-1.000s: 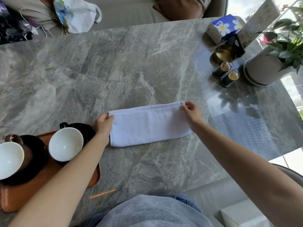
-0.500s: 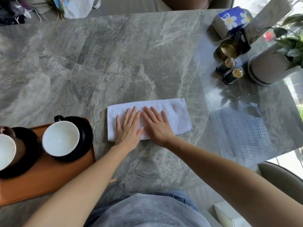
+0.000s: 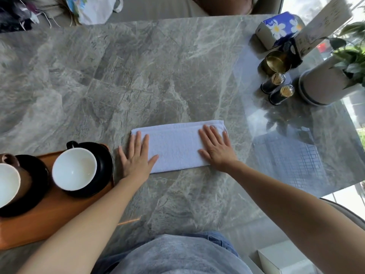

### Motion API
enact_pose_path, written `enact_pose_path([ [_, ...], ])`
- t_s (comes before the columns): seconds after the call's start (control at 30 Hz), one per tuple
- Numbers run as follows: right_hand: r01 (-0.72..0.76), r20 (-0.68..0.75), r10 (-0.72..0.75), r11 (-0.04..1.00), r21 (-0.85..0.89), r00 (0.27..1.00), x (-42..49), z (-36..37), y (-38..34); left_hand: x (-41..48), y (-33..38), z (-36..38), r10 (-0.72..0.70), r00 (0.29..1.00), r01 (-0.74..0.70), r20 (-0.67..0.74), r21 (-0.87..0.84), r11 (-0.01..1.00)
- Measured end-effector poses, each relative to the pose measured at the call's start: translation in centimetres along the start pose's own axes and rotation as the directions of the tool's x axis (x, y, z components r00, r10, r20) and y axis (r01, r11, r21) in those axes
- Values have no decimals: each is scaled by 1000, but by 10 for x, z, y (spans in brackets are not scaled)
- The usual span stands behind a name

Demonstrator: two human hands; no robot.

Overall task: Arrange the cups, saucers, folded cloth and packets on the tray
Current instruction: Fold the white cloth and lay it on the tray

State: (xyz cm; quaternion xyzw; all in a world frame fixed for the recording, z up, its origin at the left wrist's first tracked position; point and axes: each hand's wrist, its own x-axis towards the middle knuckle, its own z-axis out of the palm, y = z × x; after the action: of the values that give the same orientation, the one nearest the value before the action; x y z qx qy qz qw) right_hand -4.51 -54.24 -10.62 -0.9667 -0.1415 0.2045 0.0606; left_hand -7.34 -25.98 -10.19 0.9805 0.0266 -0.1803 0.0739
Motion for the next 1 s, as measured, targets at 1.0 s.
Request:
enact_pose_path([
  [1.0, -198, 320, 19, 820, 537, 947, -86, 5, -102, 53, 18, -61, -95, 995, 85, 23, -694, 715],
])
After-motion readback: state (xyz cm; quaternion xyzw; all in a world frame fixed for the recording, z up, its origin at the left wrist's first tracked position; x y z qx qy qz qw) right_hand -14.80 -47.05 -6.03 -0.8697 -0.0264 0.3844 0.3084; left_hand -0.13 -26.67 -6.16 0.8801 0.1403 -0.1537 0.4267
